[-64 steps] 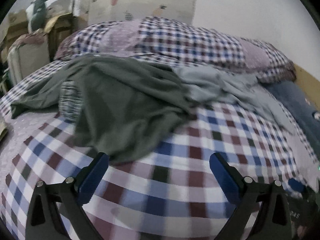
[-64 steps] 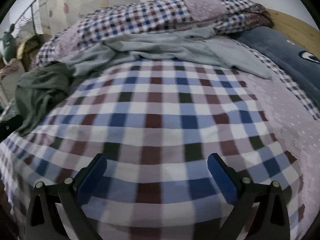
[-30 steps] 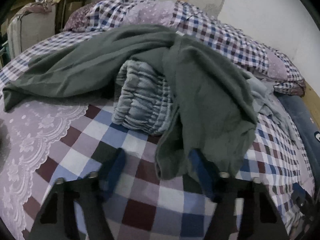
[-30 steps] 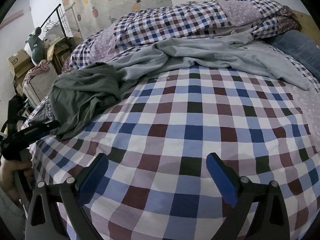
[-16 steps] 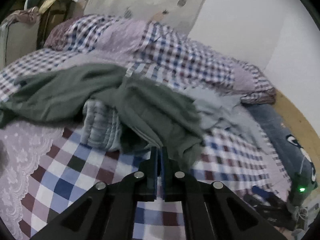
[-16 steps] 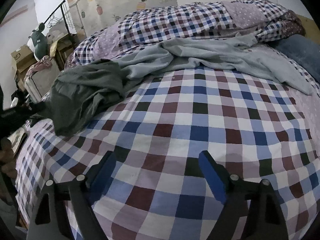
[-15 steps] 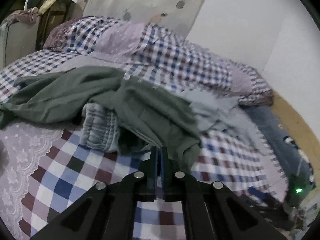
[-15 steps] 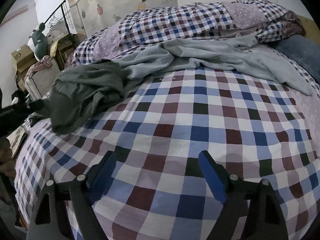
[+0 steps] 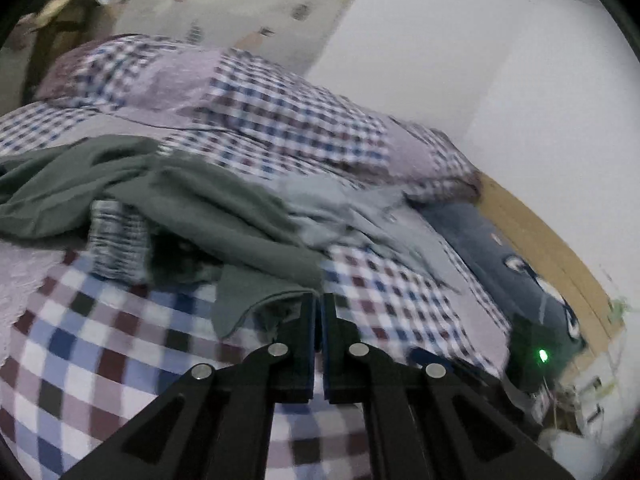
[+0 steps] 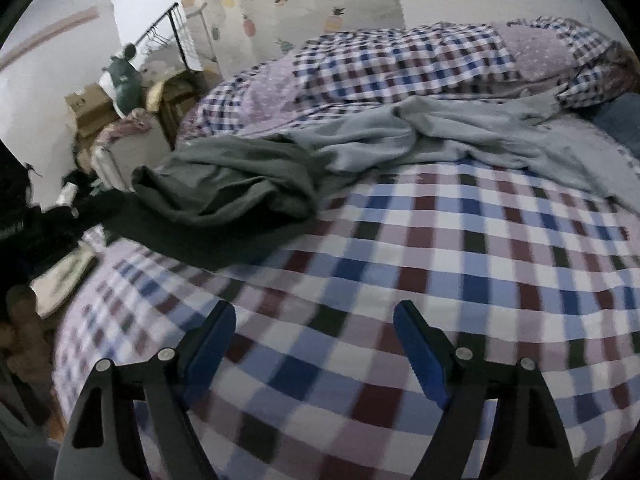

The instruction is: Fold clothes

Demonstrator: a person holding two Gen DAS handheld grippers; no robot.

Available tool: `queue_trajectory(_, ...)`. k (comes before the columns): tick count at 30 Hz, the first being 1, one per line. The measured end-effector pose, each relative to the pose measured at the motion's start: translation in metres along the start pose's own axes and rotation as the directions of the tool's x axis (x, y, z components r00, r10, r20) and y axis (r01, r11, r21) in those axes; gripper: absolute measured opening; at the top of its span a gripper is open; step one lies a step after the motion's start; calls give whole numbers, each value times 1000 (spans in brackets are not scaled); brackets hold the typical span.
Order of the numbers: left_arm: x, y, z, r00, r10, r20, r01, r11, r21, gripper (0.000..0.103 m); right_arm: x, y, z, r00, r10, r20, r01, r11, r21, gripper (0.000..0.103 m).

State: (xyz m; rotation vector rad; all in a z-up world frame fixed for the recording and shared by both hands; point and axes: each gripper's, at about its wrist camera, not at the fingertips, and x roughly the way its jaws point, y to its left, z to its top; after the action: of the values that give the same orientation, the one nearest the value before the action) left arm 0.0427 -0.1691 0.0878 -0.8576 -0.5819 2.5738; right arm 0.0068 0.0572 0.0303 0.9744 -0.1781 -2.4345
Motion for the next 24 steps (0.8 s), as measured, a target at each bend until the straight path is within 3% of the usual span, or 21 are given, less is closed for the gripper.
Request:
queue_trajectory(3,6,-1,-7,995,-81,-55,79,996,-37,0,1,1,0,1000,29,-2,-29,999,19,85)
queue_trajectory(7,5,3,-11,977,-201,-71,193,975,-107,0,0,10,-1,997,73,4,-72,997,-16,85)
queue_trajectory(10,2,7,-12,951,-301,-69,286,943,-171,0,3,16,-3,993,121,-13,-122,992,-14,85)
queue_trajectory(14,-4,14,-12,922,-384,-41,364,900,-240,0,11,12,-7,976,215,-41,-212,975,73,84)
queue_trajectory(19,-1,21,-16,880,-474,-7,447,835,-320,0,18,-9,-10,913,408,-3,-392,879,270,82)
queue_trajectory(21,1,21,-17,872,-490,-13,459,825,-329,0,20,-17,-11,881,471,38,-453,821,347,80)
queue_trajectory(24,2,18,-19,865,-501,-27,466,822,-328,0,24,-23,-12,857,511,71,-490,763,422,76)
